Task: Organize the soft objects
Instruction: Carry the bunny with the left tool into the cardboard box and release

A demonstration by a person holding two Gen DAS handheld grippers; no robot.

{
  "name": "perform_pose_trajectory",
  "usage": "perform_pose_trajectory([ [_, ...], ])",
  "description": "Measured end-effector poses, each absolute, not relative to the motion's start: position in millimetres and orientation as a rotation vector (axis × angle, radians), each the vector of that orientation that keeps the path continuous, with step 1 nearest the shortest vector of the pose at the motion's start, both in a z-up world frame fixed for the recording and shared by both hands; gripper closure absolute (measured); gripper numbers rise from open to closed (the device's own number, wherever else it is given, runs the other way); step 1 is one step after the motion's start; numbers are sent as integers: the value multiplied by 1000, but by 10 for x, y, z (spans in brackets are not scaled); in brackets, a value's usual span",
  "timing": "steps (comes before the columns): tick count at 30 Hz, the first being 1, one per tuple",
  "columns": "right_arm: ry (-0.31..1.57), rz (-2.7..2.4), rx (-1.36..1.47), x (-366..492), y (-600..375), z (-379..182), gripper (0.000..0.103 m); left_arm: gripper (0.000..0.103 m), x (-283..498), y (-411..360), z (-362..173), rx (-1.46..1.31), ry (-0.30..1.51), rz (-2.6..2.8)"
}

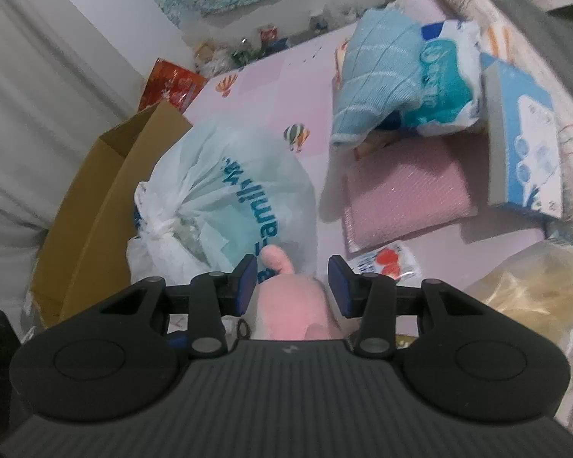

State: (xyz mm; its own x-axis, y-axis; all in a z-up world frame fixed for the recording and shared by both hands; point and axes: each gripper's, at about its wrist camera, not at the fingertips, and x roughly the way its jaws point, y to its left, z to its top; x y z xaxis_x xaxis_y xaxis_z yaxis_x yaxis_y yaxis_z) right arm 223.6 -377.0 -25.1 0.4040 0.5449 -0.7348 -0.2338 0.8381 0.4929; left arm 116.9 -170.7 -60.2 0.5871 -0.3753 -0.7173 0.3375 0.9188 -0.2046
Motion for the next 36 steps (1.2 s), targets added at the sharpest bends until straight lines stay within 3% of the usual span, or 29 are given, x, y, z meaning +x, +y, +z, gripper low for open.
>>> perform_pose_trajectory([
  [3, 1071, 511, 328, 2244, -3731, -244, 59, 35, 1193, -1665, -606, -69, 876, -417],
  [7, 1083, 502, 343, 2165, -3773, -163, 44, 22, 1157, -1591, -579, -89, 887, -435],
  [10, 1090, 485, 337, 2089, -3825, -129, 40, 12, 1135, -1577, -582, -83, 878, -436],
  [17, 1183, 469, 348, 2176, -3734, -368, 40, 15, 1320, -1708, -711, -69, 942, -406],
  [22, 1182, 488, 351, 2195, -3654, -430, 43, 33, 1397, -1731, -739, -110, 963, -421],
  [28, 1137, 481, 360, 2023, -3721, -268, 53, 34, 1229, -1734, -606, -81, 917, -423],
  [36, 1040, 483, 336, 1700, -3720, 157, 53, 33, 972, -1666, -295, -88, 819, -446],
])
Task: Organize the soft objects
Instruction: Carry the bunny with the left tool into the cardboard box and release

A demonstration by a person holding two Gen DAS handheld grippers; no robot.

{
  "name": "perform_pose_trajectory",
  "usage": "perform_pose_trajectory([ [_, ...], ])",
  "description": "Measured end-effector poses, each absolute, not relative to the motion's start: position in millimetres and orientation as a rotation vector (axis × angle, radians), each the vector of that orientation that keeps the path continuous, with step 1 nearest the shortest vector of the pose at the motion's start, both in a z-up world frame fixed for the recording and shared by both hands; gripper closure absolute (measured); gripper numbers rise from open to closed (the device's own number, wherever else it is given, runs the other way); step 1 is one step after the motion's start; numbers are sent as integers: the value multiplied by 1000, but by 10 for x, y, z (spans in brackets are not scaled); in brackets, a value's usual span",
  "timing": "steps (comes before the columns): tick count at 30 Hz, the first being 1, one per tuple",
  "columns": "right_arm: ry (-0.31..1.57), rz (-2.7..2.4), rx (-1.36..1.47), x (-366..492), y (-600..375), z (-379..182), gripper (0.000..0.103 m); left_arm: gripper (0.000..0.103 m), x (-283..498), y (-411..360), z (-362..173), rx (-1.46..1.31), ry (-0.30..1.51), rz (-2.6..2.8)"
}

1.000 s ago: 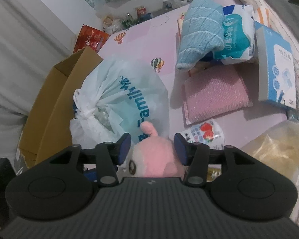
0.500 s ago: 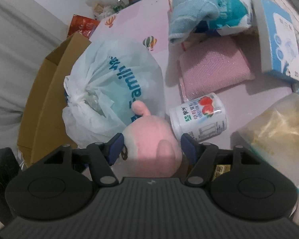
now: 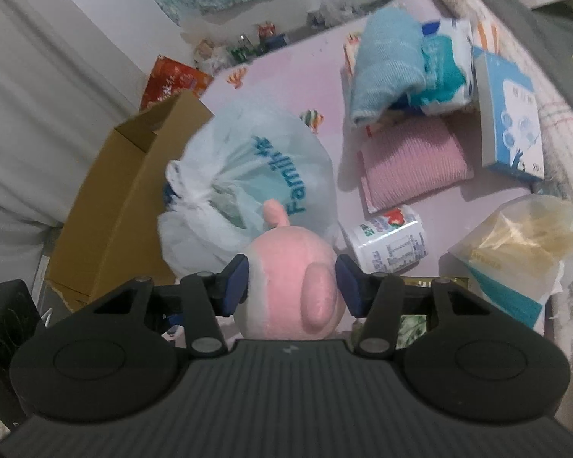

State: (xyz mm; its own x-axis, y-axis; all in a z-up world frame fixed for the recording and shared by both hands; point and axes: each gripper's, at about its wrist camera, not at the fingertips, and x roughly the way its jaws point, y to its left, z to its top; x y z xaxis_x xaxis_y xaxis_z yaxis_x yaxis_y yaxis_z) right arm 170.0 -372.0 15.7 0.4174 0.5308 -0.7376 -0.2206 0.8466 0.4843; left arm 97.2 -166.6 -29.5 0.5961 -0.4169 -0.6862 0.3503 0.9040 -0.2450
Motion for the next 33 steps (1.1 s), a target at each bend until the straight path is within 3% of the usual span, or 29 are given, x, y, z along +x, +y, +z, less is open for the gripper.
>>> perform_pose_trajectory([
  [9, 890, 578, 333, 1411, -3374, 770, 53, 33, 661, -1281, 232, -67, 666, -397],
  [18, 798, 814, 328, 1702, -2259, 1191, 53, 33, 651, -346, 749, -24, 586, -182],
  [33, 967, 820, 323, 3231, -588, 590, 52, 31, 2164, 835, 264, -1, 848, -76],
])
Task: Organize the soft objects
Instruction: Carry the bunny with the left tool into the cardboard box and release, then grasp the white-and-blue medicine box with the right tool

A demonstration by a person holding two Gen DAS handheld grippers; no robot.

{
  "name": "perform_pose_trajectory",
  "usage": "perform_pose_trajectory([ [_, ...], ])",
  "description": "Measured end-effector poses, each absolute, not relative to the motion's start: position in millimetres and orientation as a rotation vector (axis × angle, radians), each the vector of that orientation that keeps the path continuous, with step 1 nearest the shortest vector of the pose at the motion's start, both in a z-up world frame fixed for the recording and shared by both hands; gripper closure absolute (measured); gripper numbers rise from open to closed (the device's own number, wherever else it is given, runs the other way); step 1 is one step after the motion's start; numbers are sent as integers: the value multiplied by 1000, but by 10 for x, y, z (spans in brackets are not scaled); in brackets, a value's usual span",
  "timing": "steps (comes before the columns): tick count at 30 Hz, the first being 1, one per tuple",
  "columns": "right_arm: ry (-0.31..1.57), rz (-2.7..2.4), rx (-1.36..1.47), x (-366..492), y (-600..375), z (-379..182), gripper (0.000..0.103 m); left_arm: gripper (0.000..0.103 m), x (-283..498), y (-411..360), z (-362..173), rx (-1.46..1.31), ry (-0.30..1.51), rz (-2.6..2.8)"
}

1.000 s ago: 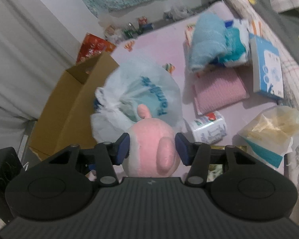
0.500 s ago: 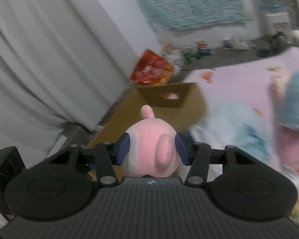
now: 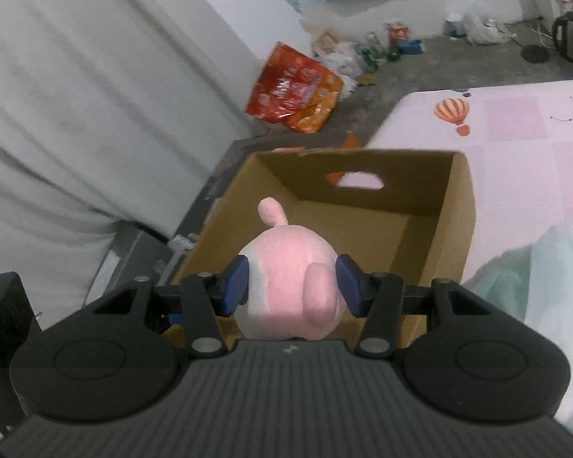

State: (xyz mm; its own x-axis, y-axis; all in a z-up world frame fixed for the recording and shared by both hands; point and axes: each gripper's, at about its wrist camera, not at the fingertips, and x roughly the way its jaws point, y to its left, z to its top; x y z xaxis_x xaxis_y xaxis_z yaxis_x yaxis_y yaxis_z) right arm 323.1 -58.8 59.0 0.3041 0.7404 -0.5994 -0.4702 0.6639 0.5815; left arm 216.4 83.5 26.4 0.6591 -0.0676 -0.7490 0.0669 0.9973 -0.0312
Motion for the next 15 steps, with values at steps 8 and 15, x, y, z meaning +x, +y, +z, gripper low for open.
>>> perform_pose_trajectory([
  [8, 898, 768, 433, 3650, -962, 423, 47, 29, 2821, 922, -241, -4, 1012, -70],
  [15, 813, 752, 498, 3514, -1575, 513, 47, 36, 2999, 1007, -345, -32, 1086, -35],
])
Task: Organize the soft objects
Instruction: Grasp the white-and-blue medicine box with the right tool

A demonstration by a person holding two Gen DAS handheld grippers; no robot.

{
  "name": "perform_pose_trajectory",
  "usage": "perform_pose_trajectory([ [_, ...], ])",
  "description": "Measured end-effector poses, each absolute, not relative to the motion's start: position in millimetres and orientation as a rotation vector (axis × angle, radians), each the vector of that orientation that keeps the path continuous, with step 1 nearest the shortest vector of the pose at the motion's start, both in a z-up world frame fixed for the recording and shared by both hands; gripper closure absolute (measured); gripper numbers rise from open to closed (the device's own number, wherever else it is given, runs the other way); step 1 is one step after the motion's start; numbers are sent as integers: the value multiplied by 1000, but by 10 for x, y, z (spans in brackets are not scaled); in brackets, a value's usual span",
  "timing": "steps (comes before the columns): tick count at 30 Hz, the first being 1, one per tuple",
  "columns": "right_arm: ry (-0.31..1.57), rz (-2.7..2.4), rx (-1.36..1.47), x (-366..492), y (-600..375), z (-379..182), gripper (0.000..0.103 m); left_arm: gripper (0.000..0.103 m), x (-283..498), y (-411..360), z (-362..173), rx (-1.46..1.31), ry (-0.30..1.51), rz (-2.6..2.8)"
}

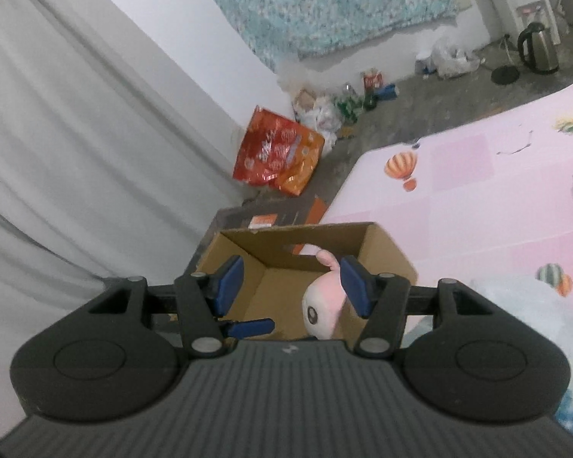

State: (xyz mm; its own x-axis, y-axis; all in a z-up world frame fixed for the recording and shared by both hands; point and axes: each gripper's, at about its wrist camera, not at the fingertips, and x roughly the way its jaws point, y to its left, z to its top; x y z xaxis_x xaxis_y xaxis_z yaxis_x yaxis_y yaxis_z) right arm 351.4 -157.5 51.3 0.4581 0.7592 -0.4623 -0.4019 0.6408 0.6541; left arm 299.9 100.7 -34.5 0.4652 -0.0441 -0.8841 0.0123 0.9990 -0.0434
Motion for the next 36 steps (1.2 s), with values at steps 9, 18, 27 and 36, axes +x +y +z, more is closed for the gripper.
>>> perform_pose_trajectory([
  [9, 725, 707, 507, 2961, -2381, 807, 36, 24, 2851, 1109, 10, -101, 1019, -19],
  [18, 541, 462, 536, 1975, -3843, 1099, 22, 7, 1980, 884, 844, 14, 754, -33],
  [27, 645, 274, 686, 1266, -4616, 279, 21, 2, 1159, 290, 1142, 2, 671, -174],
  [36, 670, 198, 772, 844, -4700, -254, 21, 2, 530, -642, 687, 61, 678, -319],
])
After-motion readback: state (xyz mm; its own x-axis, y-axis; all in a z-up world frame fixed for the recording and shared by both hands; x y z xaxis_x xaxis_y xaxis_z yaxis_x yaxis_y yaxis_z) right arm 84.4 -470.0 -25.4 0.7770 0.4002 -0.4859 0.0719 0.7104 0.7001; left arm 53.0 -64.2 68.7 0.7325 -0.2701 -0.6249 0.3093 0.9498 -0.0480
